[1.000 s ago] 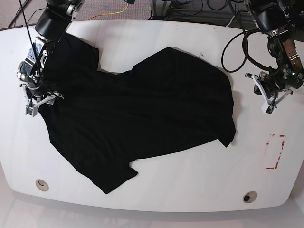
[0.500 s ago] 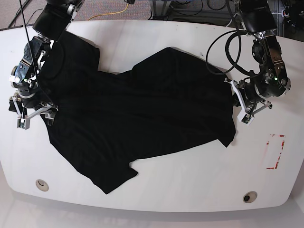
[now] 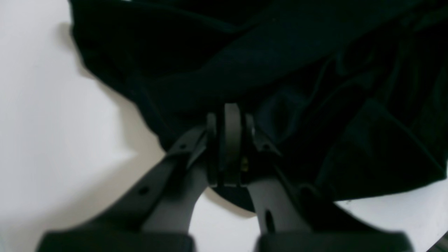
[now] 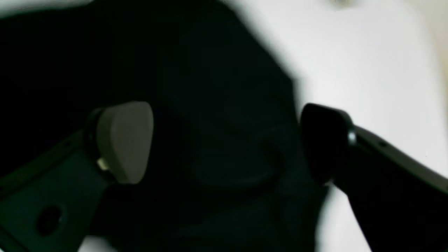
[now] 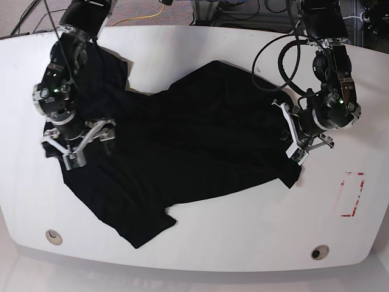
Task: Layout the t-shirt on the table in an organized manner, then fold the t-shirt properly
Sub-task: 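Release the shirt and move both grippers inward onto the shirt's collar edge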
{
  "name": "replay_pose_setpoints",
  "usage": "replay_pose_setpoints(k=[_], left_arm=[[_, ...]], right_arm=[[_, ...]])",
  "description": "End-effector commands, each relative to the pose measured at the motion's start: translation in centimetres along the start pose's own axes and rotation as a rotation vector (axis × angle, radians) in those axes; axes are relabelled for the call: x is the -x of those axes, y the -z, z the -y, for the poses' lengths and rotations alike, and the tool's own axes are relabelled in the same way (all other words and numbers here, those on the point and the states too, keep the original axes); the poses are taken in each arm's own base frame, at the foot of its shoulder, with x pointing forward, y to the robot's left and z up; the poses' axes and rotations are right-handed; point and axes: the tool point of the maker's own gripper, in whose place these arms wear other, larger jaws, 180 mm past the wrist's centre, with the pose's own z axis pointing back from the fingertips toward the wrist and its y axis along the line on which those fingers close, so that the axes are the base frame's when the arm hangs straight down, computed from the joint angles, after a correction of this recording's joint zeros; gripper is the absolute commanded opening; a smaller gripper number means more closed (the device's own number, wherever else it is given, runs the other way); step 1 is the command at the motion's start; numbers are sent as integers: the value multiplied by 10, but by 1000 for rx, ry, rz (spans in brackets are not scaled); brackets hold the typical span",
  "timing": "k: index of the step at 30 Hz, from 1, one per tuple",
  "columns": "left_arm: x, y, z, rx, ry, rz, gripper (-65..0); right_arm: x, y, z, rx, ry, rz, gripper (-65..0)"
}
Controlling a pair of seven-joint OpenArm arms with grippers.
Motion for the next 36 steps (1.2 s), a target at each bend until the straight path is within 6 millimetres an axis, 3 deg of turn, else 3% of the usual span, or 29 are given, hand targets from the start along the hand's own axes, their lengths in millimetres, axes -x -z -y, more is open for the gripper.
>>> replay_pose_setpoints(k=[1, 5, 11, 14, 21, 28, 36], left_arm=[[-24, -6, -5, -15, 17, 91, -647], [-21, -10, -17, -59, 29, 81, -647], [-26, -10, -9, -56, 72, 79, -647], [-25, -8, 11, -20, 110, 78, -647], [-44, -2, 59, 61, 255, 126, -647], [-6, 8, 87, 93, 457, -25, -647], [33, 0, 82, 144, 476, -113, -646]], right_arm=[[-17, -3, -22, -47, -31, 61, 0], [-12, 1, -57, -124, -35, 48, 0], [-4, 3, -69, -138, 19, 35, 0], [-2, 3, -66, -129, 25, 30, 0], [0, 1, -56, -104, 31, 26, 0], [4, 0, -49, -92, 9, 13, 0], [7, -1, -51, -95, 15, 7, 0]])
